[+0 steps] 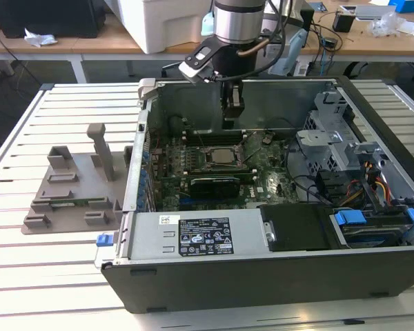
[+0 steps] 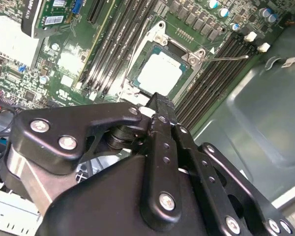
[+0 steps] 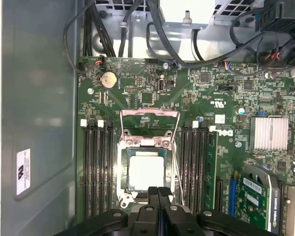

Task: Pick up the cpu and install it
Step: 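Place the cpu into insertion slot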

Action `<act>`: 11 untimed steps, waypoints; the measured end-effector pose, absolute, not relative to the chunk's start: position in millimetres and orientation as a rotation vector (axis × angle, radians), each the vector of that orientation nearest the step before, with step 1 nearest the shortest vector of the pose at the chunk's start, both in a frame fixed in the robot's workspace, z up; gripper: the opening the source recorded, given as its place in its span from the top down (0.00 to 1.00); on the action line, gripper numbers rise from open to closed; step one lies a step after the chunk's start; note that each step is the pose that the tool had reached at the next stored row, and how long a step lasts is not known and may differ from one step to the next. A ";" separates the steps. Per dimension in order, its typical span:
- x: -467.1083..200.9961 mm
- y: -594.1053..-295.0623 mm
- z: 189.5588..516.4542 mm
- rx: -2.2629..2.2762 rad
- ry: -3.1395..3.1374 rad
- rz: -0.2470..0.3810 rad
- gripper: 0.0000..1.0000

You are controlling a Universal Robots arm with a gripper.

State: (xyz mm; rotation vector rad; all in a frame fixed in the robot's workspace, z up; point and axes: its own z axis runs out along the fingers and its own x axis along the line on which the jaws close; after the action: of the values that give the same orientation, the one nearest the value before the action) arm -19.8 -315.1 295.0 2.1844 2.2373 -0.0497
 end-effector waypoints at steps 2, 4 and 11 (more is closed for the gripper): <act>-19.8 -315.1 299.3 2.184 2.237 -0.050 0.89; -19.8 -315.1 304.1 2.184 2.237 -0.050 0.89; -19.8 -315.1 317.7 2.185 2.238 -0.049 0.89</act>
State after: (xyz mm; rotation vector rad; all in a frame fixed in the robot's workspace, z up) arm -19.8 -315.1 317.7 2.1846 2.2376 -0.0489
